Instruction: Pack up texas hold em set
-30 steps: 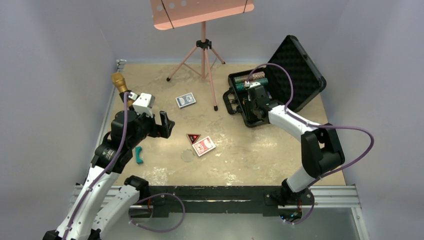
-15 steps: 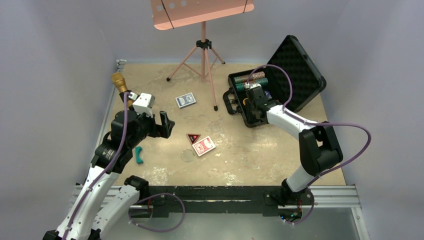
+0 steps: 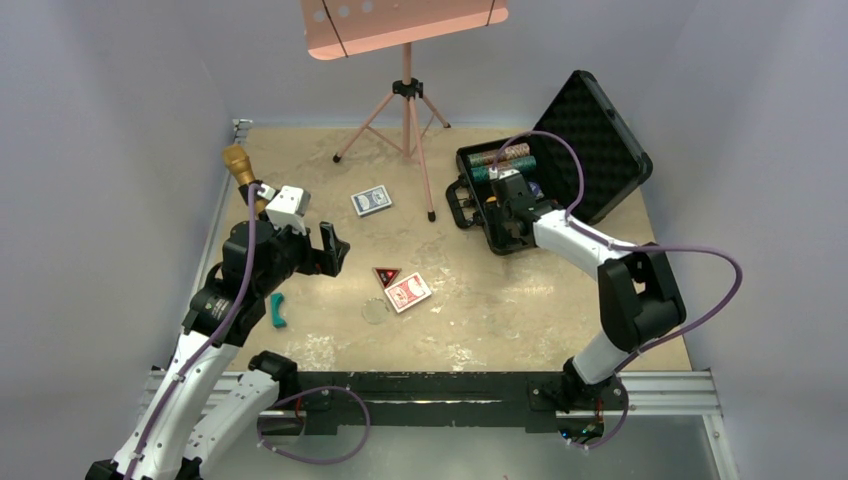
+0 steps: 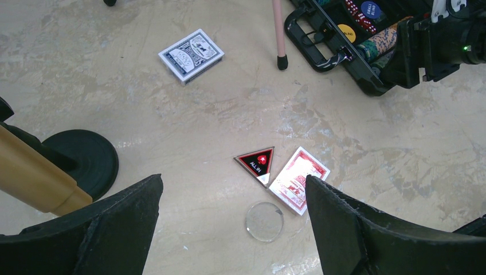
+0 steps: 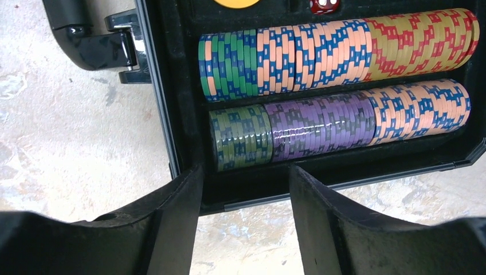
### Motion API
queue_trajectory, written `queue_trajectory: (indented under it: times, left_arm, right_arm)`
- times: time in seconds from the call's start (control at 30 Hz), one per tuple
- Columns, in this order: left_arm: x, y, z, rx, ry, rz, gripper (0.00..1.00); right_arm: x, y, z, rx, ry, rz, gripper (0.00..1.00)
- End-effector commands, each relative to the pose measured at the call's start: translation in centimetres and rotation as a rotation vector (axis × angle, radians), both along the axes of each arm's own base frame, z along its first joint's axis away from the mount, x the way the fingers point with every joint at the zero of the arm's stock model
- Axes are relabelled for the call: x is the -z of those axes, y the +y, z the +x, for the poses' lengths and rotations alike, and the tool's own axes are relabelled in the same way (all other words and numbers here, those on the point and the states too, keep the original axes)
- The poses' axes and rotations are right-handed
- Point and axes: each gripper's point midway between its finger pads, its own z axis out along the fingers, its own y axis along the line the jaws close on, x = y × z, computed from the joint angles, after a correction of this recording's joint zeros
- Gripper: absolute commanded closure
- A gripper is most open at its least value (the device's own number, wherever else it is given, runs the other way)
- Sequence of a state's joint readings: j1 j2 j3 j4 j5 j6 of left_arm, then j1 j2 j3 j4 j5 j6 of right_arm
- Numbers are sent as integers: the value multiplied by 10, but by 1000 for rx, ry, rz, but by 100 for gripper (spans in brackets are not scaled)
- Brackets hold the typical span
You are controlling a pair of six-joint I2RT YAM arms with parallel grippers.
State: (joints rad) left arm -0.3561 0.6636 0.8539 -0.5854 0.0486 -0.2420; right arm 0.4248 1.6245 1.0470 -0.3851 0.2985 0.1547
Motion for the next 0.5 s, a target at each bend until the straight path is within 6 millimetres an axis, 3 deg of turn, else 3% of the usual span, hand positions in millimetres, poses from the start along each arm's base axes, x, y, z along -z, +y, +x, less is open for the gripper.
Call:
queue_trajectory:
  times: [0.0,0.23,0.47]
  left_arm:
    - [-7,-2,2,16,-36,0,2]
    - [-7,-2,2,16,-37,1,2]
    - [-6,0,3,7,-36,9,2]
  right_arm:
    - [-40,13,10,-30,-81,69,40]
    - [-51,17,7,-45,-106,103,41]
    - [-89,34,-6,-144,-217,240,41]
